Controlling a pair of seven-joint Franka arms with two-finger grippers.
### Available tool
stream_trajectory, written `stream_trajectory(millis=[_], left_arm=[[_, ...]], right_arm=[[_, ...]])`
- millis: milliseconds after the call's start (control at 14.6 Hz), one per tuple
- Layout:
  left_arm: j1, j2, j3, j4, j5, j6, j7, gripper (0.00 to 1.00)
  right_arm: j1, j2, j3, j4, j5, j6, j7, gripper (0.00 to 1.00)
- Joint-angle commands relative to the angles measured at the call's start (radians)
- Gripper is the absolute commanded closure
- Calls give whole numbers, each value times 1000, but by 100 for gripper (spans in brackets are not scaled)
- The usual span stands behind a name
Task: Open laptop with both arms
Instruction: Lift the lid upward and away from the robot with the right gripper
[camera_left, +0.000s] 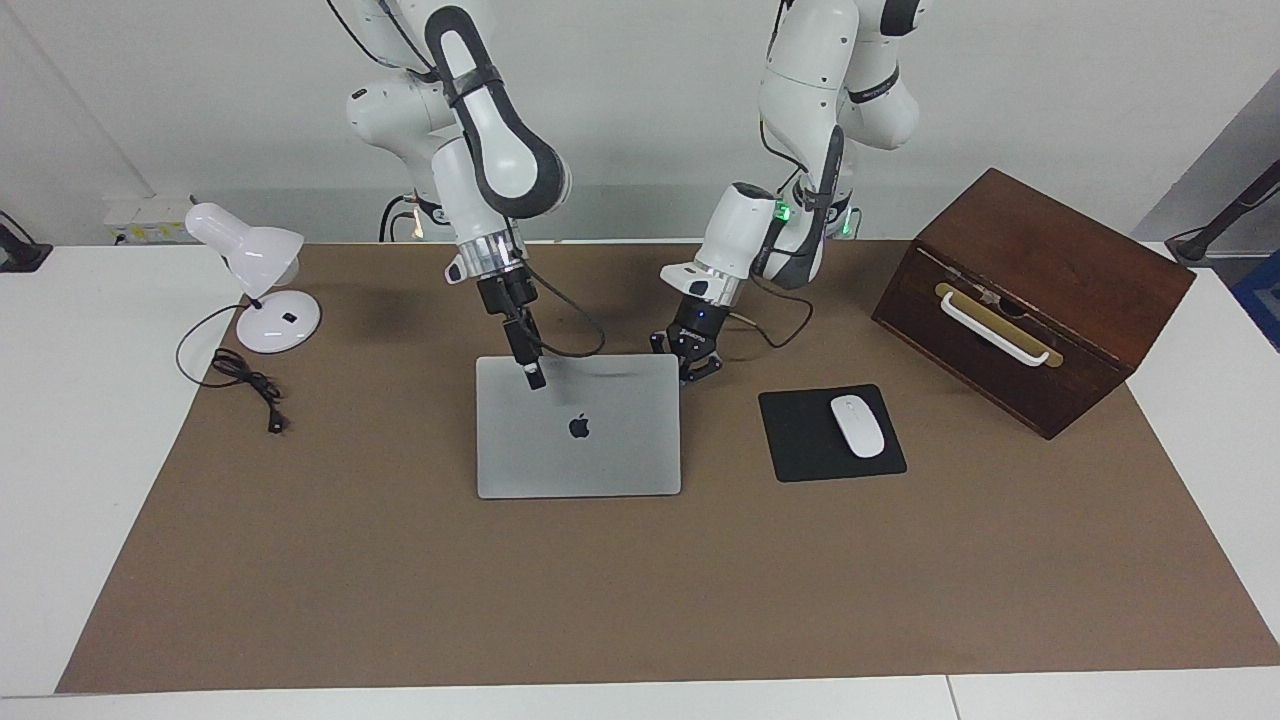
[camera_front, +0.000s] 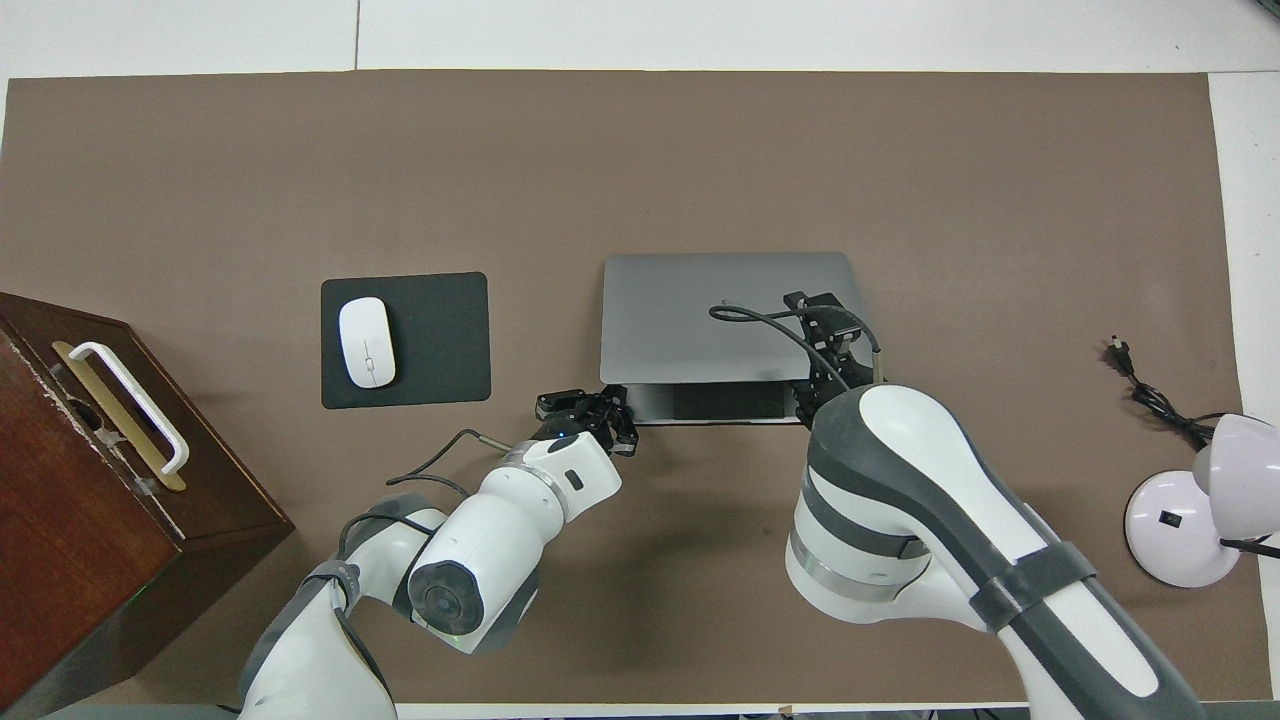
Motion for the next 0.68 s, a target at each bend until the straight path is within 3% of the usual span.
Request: stream_trajectory(millis=[0,616], left_arm=[[-1,37,-4,17,-22,14,22,100],[-1,37,-4,17,-20,14,22,100]], right_arm=[[-54,11,1,69,-2,-43,-48,0],[-126,18,1,146,-3,-110,-80,0]])
